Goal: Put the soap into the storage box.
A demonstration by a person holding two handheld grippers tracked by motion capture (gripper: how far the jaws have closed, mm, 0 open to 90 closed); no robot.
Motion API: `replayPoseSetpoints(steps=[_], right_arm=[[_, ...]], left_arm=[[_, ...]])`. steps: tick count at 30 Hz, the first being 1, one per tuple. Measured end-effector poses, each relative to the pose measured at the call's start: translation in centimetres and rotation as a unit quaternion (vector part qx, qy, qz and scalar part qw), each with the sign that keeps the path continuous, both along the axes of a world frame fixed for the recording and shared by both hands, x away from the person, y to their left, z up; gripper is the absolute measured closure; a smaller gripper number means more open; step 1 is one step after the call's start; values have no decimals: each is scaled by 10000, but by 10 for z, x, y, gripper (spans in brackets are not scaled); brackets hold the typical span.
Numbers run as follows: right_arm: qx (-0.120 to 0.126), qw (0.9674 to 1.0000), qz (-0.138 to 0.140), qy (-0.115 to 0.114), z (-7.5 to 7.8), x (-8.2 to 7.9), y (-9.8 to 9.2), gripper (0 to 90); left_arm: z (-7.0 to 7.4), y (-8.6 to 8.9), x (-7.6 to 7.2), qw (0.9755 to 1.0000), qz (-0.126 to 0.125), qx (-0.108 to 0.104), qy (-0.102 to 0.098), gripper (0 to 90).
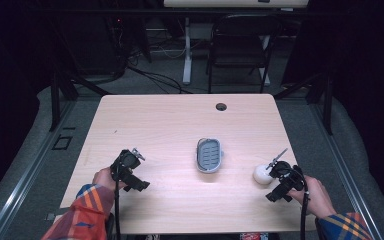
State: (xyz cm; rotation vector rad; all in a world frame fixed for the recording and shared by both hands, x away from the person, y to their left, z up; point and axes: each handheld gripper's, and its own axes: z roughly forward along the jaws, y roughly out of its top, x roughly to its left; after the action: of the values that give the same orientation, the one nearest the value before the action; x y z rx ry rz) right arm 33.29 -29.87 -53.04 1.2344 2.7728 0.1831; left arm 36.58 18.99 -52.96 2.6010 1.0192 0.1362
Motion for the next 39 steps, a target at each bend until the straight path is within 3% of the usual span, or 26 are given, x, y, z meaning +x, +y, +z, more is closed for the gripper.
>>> replayPoseSetpoints(steps=[1,4,5,6,7,12,14,16,19,26,28,39], right_arm=[[90,9999,-44,-77,-2,-2,1,27],[43,10000,12,-86,-3,-4,2,27],[207,9995,-97,-237,-6,-6,3,27],[-421,9981,423,138,4,0,2,27],[-115,9998,129,-131,-2,-4,4,28],[-259,9994,203,-77,-1,-1,5,28],[-108,9997,102,-197,-3,0,8,26],[-280,9993,207,-112,0,3,9,19],[-86,9997,119,-173,-1,4,10,0],[61,9996,207,-170,3,9,11,0],[261,9992,171,-269,3,15,12,0],[488,9979,115,-408,7,26,13,0]], left_arm=[[0,0,0,10000,-4,-3,0,82],[-1,-1,0,10000,15,4,22,82],[-1,-1,0,10000,18,19,28,82],[-1,-1,0,10000,39,12,26,81],[-1,0,0,10000,48,16,21,80],[-1,4,-4,10000,92,-16,-1,75],[0,7,-6,9999,105,-49,-9,72],[0,9,-7,10000,88,-44,-6,71],[0,10,-9,9999,104,-61,-19,70],[-1,12,-10,9999,143,-54,9,67],[-1,11,-9,9999,129,-51,-4,67],[-2,7,-5,10000,17,-64,32,62]])
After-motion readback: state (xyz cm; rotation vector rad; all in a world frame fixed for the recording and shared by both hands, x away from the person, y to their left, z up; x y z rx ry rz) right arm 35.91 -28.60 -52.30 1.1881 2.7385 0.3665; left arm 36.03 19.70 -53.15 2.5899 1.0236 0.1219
